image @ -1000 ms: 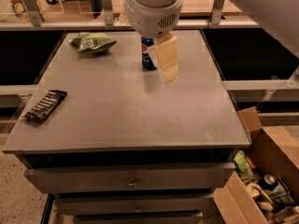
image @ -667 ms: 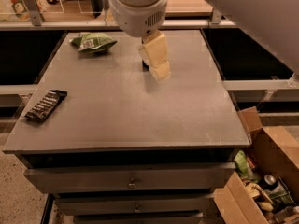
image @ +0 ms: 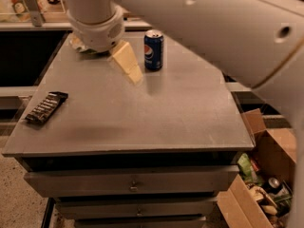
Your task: Pick rxbar chocolate
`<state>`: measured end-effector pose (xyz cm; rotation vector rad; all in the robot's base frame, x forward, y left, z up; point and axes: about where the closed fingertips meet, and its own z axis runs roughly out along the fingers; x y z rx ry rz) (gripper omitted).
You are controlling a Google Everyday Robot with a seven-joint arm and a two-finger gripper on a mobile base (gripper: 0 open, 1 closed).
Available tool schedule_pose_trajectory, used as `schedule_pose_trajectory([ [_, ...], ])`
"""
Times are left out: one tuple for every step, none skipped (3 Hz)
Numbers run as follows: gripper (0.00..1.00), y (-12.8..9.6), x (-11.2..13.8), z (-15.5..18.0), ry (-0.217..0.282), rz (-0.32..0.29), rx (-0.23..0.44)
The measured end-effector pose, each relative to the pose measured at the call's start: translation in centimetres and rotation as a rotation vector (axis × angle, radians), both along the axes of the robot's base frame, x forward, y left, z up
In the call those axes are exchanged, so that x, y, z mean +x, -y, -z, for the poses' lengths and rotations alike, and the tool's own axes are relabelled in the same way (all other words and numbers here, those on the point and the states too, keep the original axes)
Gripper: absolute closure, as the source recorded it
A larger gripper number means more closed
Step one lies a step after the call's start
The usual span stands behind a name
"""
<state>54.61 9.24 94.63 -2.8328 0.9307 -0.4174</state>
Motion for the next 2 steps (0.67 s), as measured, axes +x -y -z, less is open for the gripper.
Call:
schedule_pose_trajectory([
  [0.0,-4.2,0.7,3.0,-0.056,-0.118,-0.04],
  [0.0,-8.0,1.9,5.3,-0.1,-0.209,-0.068],
])
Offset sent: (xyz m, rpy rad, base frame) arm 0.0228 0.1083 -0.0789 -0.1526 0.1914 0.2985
